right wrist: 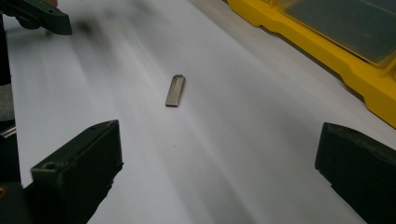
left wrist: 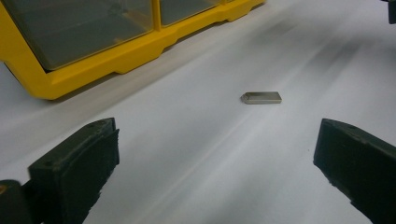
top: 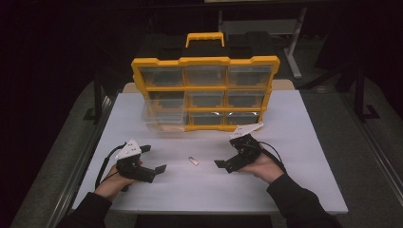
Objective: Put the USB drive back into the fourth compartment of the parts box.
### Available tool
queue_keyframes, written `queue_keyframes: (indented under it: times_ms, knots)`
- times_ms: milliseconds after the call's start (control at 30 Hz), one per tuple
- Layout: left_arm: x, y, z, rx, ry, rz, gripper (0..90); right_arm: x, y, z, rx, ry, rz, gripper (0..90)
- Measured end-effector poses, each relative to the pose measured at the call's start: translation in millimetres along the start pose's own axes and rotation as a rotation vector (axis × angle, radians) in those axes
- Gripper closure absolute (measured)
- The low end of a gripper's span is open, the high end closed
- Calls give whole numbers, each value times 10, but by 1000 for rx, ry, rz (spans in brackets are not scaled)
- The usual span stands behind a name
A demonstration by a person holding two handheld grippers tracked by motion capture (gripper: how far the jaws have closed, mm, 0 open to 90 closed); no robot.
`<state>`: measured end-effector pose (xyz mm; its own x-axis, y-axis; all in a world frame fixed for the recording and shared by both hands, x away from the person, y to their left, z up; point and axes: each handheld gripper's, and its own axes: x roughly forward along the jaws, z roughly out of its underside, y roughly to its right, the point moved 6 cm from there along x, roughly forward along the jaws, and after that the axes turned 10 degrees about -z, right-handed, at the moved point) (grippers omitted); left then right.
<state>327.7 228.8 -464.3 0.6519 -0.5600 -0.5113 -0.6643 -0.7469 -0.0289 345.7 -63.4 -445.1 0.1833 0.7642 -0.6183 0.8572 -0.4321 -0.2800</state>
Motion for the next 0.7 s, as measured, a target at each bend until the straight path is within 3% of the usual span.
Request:
queue_keyframes:
  times_ms: [67,700]
  knots:
    - [6,6,8,9,-4,1,94,18,1,-9,-3,-4,-3,1]
    - [17,14,7,6,-13,-2,62,151,-14,-156,-22,-15,-11,16]
